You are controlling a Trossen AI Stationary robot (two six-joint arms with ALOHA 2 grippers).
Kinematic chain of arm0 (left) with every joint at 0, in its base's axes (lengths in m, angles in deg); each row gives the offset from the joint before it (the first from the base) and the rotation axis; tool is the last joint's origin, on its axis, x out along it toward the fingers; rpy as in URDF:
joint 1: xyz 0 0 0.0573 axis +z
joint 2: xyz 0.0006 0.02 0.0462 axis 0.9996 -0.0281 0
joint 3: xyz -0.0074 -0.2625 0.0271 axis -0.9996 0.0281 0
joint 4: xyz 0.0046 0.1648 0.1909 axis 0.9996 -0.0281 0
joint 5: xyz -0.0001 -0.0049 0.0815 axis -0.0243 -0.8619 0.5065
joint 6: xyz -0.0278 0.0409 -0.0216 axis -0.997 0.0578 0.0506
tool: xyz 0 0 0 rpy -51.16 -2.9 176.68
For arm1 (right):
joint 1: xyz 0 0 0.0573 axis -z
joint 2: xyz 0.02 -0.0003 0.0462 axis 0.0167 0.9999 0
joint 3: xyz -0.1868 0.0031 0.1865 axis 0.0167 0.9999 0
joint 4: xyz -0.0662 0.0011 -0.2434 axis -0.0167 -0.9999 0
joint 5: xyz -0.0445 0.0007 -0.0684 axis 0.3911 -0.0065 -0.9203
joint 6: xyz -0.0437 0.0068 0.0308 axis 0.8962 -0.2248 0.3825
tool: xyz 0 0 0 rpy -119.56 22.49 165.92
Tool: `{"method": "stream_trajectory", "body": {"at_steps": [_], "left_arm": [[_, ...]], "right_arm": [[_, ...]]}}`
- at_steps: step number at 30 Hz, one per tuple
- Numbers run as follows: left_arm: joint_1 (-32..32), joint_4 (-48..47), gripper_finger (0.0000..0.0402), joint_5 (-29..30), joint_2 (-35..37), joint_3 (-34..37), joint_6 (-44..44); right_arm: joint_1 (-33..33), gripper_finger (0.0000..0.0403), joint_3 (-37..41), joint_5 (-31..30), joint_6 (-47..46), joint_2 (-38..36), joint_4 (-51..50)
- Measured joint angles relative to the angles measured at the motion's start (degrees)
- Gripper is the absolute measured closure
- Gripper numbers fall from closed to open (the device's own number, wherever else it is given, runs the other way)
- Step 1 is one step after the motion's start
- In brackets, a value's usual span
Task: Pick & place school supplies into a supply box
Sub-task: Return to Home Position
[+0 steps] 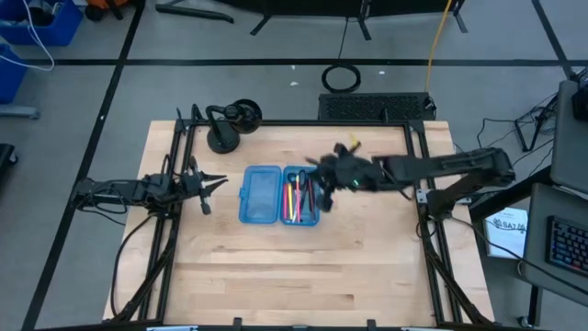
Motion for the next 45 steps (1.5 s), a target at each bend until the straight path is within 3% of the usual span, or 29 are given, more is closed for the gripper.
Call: {"method": "stream_trajectory", "body": {"at_steps": [6,10,16,22,31,38,45], "left_arm": [[0.0,0.61,0.0355,-1.29,-0.01,-0.02,0.12],[0.0,2.65,0.0355,-3.83,0.0,-0.02,2.86],[0.04,3.17,0.0356,-4.84,0.0,-1.79,8.05],[0.04,2.13,0.0396,-10.78,0.16,-3.45,11.57],[0.04,7.05,0.0399,-9.68,0.21,-3.41,11.31],[0.04,7.05,0.04,-19.48,0.6,-3.37,10.47],[0.05,4.24,0.04,-17.82,1.55,-1.42,7.66]], "right_arm": [[-5.52,0.04,17.49,-0.86,8.58,-7.06,17.48],[-5.54,0.0402,29.24,0.84,11.21,-12.29,30.58],[-5.14,0.0402,42.52,3.33,11.28,-19.71,41.41],[-5.27,0.0402,55.08,3.39,13.38,-26.53,54.1],[0.48,0.0402,67.38,4.06,14.68,-42.92,56.05],[9.5,0.0402,71.25,18.09,13.08,-56.0,54.46],[10.75,0.0403,77.75,20.08,15.84,-64.91,57.77]]}}
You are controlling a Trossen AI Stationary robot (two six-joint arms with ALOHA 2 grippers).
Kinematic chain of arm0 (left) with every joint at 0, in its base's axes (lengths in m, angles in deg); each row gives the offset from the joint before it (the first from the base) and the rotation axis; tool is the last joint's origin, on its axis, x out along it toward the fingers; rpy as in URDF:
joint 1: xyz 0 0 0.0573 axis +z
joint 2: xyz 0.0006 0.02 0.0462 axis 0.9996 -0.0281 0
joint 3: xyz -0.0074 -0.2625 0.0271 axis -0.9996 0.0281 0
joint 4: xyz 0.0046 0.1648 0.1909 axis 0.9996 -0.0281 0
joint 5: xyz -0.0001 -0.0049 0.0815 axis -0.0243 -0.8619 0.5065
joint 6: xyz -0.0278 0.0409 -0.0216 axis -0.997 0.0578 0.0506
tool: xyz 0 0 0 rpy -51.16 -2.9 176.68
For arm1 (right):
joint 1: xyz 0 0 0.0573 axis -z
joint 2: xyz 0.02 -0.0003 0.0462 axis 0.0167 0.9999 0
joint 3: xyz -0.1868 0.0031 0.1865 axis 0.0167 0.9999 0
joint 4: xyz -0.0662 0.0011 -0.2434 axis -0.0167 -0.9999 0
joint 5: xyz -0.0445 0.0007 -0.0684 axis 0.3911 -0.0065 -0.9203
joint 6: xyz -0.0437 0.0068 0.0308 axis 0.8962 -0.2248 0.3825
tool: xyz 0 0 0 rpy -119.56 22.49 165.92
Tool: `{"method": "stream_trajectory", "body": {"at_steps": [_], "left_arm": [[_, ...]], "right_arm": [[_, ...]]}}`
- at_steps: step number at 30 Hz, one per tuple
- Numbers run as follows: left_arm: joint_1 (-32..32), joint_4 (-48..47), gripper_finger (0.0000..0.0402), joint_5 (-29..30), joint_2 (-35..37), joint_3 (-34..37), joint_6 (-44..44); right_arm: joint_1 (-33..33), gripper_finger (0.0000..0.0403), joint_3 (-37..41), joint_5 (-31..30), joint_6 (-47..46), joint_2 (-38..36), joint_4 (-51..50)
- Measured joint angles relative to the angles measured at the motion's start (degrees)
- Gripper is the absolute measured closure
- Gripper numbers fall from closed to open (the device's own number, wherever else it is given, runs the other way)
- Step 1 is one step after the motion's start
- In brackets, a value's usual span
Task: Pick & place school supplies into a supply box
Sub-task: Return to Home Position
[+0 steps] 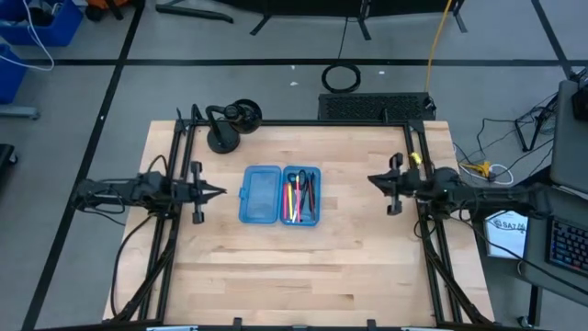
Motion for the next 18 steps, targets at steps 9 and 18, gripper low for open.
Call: {"method": "stream_trajectory", "body": {"at_steps": [9,18], "left_arm": [[0.05,4.18,0.0401,-5.76,-0.74,5.28,-3.67],[0.02,5.76,0.0401,-19.91,-1.86,5.35,-4.33]], "right_arm": [[0.15,0.0403,1.34,0.02,-3.54,-2.09,-2.25],[0.16,0.0403,1.43,-3.27,-5.67,-1.9,-7.94]]}}
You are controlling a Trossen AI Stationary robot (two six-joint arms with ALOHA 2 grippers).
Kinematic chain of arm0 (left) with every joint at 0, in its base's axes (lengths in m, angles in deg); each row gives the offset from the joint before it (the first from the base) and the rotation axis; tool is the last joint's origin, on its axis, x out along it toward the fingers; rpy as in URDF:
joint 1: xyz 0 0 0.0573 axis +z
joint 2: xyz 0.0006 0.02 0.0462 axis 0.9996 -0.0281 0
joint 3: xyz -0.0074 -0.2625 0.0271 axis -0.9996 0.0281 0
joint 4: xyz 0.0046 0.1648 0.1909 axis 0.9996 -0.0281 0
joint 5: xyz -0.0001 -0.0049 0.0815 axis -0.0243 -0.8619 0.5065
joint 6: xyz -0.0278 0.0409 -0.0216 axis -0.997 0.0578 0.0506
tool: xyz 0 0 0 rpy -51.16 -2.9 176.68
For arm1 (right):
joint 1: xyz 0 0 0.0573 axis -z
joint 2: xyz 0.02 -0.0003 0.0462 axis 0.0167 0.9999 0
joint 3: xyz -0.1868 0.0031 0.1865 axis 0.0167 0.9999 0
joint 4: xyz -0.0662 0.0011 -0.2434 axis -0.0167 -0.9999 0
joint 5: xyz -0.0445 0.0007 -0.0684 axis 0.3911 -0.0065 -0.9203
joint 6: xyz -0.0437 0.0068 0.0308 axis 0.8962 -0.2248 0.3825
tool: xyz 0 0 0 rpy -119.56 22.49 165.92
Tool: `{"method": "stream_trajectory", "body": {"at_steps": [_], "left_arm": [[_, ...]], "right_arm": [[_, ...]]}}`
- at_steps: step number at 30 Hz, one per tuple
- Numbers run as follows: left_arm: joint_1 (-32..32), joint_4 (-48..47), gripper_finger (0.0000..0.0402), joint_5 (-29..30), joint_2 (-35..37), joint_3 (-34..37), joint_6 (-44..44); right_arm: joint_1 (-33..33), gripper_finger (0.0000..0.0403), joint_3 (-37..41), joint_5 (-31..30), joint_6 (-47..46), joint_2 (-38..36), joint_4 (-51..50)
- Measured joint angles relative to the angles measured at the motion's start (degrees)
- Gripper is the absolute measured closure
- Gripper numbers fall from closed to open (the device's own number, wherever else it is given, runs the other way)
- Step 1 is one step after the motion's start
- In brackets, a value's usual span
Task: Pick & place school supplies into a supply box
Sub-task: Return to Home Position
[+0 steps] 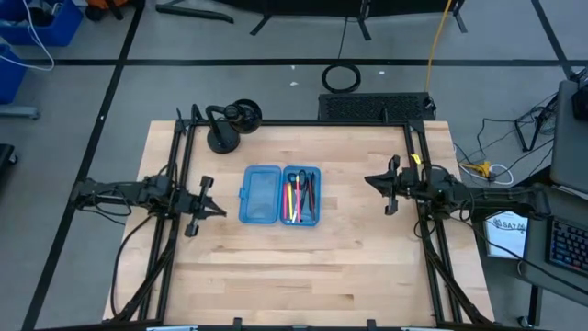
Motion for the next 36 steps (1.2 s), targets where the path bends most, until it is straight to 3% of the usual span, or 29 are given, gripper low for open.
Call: {"method": "stream_trajectory", "body": {"at_steps": [5,7,13,17,24,36], "left_arm": [[0.03,-1.07,0.0401,6.19,-0.17,0.0,-1.37],[0.03,-1.06,0.0401,6.13,-0.17,0.0,-0.57],[-0.05,-1.07,0.0401,7.31,0.06,0.0,-0.03],[-1.07,-1.48,0.0401,9.51,0.24,0.0,1.26],[-2.89,-1.05,0.0401,8.24,1.91,0.0,3.1],[-2.87,-0.94,0.0401,7.67,1.88,0.02,0.91]], "right_arm": [[0.0,0.0403,0.04,-0.11,1.56,0.06,-0.19],[0.0,0.0403,0.05,-0.36,1.67,0.06,0.15],[-0.69,0.0403,0.11,-8.74,3.78,0.0,4.11],[-2.65,0.0403,0.11,-8.36,5.92,-0.12,6.38],[-6.29,0.0403,0.13,-7.23,9.05,-1.51,7.92],[-6.49,0.0403,0.13,-7.23,8.14,-1.6,5.5]]}}
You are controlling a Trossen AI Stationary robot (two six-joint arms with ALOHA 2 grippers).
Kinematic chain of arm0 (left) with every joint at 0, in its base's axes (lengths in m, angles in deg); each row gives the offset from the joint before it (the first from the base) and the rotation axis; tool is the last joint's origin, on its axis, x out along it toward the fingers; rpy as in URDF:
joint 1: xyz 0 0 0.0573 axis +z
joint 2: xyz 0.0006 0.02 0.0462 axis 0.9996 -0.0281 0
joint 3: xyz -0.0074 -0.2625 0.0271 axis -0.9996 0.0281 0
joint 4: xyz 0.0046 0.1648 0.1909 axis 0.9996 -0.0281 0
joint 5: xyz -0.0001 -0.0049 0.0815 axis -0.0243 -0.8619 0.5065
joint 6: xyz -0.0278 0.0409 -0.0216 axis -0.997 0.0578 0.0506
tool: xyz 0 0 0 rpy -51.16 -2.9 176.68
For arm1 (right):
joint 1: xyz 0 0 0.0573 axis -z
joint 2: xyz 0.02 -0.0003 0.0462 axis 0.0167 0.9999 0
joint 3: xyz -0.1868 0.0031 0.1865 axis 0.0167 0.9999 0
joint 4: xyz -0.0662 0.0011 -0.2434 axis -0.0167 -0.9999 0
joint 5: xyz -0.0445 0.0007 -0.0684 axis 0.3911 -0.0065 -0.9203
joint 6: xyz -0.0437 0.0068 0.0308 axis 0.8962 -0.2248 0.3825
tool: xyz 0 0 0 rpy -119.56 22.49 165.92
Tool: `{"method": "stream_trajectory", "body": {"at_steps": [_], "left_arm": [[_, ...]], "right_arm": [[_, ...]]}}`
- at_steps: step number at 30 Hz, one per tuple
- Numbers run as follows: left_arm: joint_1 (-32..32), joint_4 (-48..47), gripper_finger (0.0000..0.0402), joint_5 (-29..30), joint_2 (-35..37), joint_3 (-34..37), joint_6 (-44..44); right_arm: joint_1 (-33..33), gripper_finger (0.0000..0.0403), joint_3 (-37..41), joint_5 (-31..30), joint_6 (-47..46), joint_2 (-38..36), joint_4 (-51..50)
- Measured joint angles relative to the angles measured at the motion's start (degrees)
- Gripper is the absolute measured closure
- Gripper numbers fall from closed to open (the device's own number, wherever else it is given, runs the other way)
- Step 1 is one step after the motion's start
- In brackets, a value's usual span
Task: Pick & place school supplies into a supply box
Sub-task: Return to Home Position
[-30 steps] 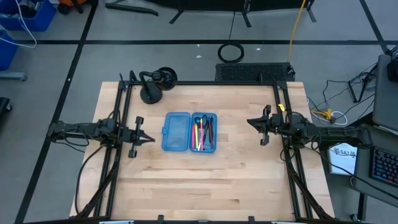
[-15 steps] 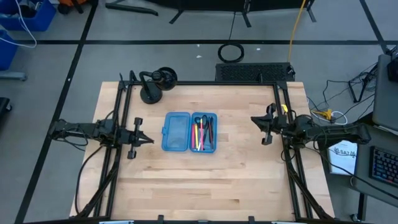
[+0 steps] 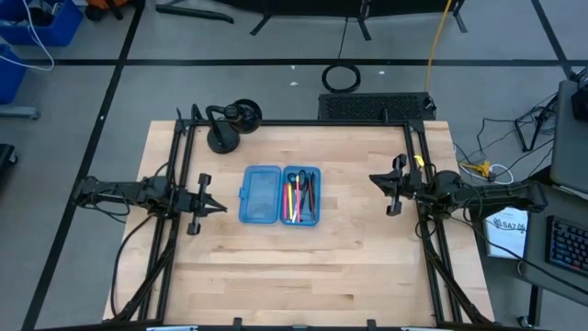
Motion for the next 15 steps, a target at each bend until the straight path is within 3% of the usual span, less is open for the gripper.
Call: {"method": "stream_trajectory", "body": {"at_steps": [15], "left_arm": [[0.0,-0.23,0.0367,1.74,-0.52,0.02,-4.33]], "right_arm": [[0.02,0.0403,0.0,0.02,-0.68,0.04,-0.96]]}}
